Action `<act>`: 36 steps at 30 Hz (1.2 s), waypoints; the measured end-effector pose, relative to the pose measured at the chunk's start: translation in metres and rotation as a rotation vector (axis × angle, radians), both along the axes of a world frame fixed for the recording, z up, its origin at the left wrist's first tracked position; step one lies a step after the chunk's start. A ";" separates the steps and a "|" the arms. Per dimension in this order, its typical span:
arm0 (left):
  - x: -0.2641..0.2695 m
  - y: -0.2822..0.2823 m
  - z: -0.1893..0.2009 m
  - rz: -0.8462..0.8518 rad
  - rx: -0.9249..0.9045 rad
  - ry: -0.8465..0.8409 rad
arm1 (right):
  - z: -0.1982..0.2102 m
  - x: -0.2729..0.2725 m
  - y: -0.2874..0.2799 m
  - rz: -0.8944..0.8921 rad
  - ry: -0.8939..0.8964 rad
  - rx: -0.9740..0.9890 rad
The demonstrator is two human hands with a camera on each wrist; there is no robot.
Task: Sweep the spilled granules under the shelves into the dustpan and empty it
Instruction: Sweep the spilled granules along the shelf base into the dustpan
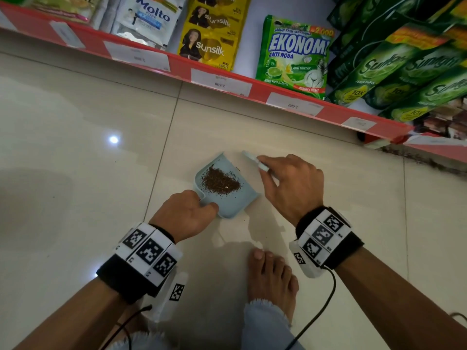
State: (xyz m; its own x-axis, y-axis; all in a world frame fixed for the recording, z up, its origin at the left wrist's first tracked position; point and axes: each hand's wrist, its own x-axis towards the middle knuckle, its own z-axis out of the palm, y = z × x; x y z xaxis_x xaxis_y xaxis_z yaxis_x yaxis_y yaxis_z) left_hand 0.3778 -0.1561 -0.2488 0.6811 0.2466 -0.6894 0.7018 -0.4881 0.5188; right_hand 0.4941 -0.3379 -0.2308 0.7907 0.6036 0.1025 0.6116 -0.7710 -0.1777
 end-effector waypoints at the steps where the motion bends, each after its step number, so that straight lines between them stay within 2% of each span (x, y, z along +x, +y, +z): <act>1: 0.000 0.000 0.000 -0.003 -0.002 0.004 | -0.001 -0.001 0.000 0.063 0.062 -0.037; 3: -0.001 0.000 0.000 -0.009 -0.005 0.009 | -0.002 -0.002 0.001 0.156 0.202 -0.030; 5: -0.002 0.001 0.001 -0.013 -0.010 0.013 | 0.003 -0.001 0.002 0.114 0.241 0.100; 7: -0.002 0.001 0.001 -0.014 -0.016 0.012 | 0.007 0.003 0.002 0.035 0.118 0.214; 8: -0.003 0.002 0.001 -0.011 -0.018 0.010 | 0.010 0.005 0.002 0.000 0.044 0.211; 11: -0.004 0.003 0.001 -0.002 -0.018 0.011 | 0.011 0.005 0.003 -0.022 -0.023 0.056; 14: -0.004 0.003 0.002 0.005 -0.019 0.017 | 0.008 0.001 0.005 0.085 0.204 -0.015; 16: -0.003 0.003 0.002 0.003 -0.013 0.025 | 0.010 -0.001 0.007 0.079 0.309 0.094; 19: -0.004 0.003 0.001 0.006 -0.009 0.035 | 0.013 0.002 0.010 -0.006 0.196 0.212; 21: -0.005 0.004 0.000 0.012 -0.016 0.037 | 0.013 0.005 0.012 -0.049 0.076 0.138; 23: -0.006 0.005 -0.001 0.017 -0.016 0.040 | 0.012 0.006 0.013 -0.039 0.060 0.043; 26: -0.008 0.007 -0.001 0.012 -0.002 0.039 | 0.009 0.000 0.015 0.062 0.236 -0.003; 29: -0.009 0.008 -0.003 0.007 0.003 0.040 | 0.012 -0.004 0.018 0.025 0.380 0.130; 32: -0.011 0.009 -0.004 0.006 -0.003 0.042 | 0.015 0.002 0.019 -0.044 0.300 0.239; 36: -0.013 0.011 -0.006 0.013 -0.012 0.033 | 0.016 0.017 0.016 -0.114 0.047 0.154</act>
State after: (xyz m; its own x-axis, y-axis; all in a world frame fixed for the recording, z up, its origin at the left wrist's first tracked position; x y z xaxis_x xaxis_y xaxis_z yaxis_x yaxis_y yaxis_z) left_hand 0.3648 -0.1446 -0.2545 0.6544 0.2472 -0.7146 0.7252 -0.4729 0.5005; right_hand 0.5112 -0.3218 -0.2150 0.8590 0.4901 0.1481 0.5103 -0.7963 -0.3249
